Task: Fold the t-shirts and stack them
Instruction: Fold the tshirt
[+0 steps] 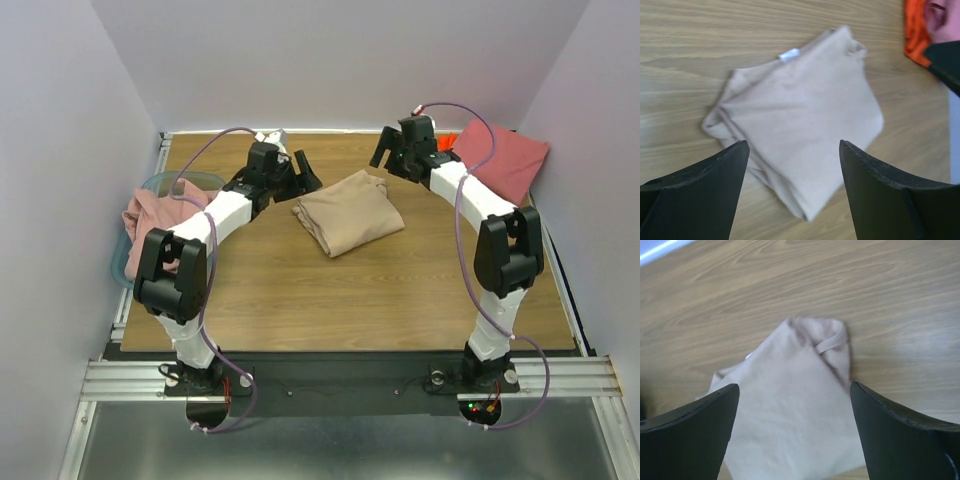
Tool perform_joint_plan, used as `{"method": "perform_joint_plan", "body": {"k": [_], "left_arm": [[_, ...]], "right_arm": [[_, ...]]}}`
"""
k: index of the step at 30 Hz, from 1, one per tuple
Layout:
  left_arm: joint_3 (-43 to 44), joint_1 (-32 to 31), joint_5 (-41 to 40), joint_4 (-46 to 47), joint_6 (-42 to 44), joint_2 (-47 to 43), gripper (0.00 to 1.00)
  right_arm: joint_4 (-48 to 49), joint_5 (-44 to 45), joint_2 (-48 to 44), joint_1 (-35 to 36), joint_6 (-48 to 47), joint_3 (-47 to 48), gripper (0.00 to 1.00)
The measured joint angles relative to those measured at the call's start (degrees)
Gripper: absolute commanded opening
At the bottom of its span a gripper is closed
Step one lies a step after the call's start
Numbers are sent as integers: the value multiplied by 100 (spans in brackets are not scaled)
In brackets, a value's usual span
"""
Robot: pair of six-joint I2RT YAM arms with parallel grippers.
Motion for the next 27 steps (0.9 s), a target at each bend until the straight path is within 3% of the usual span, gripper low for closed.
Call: {"method": "perform_joint_plan", "body": {"k": [6,13,20,27], "left_arm": [[-24,-518,57,199,-114,-205,84],[-315,-601,295,520,-343,400,84],[-697,-625,490,772,-463,903,83],[-706,-627,367,811,-417,907,83]], "right_arm": [[96,-1499,15,0,9,-85,100],[179,-2702,1419,4,131,758,100],[286,-2973,3012,7,457,2730,100],[350,-2677,3032,7,354,2618,100]]}}
